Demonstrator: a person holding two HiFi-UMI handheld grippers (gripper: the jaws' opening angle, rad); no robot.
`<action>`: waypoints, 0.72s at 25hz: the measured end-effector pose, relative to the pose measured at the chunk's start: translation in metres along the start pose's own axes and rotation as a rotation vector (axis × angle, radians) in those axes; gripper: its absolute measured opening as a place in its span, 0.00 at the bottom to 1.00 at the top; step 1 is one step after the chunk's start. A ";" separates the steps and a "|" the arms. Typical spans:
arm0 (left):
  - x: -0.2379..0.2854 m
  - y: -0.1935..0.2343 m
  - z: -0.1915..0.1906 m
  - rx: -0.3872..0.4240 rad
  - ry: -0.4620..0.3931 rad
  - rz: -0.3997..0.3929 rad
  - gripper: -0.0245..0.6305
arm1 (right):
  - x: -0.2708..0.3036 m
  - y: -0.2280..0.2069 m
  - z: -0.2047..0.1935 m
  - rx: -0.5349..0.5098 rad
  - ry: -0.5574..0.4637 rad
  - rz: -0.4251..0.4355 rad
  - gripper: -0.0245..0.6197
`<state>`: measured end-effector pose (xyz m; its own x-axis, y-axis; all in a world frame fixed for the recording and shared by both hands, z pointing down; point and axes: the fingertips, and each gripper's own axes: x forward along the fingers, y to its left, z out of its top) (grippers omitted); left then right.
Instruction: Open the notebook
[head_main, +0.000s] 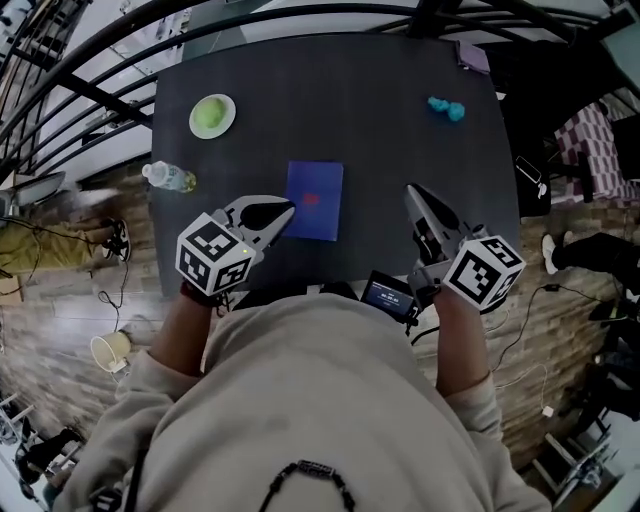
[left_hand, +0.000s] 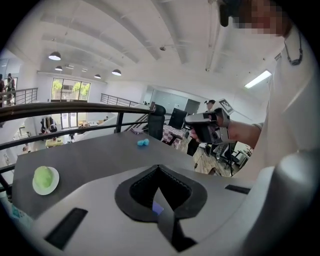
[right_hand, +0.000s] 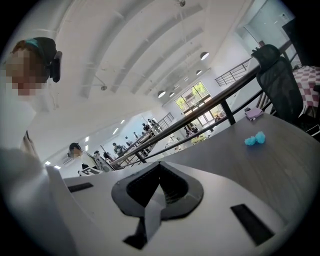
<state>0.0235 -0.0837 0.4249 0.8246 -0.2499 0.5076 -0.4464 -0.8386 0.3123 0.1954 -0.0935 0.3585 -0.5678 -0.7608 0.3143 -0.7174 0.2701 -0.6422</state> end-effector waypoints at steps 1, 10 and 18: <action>0.001 0.004 -0.006 0.002 0.016 0.007 0.04 | 0.005 0.001 -0.002 -0.002 0.015 -0.001 0.06; 0.024 0.046 -0.062 0.042 0.195 0.061 0.04 | 0.062 -0.011 -0.035 0.040 0.131 -0.026 0.06; 0.060 0.058 -0.118 0.130 0.378 0.000 0.04 | 0.100 -0.068 -0.083 0.131 0.233 -0.090 0.06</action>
<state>0.0061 -0.0898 0.5679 0.6277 -0.0748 0.7748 -0.3789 -0.8988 0.2202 0.1534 -0.1390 0.4913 -0.5926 -0.6178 0.5169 -0.7193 0.1171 -0.6847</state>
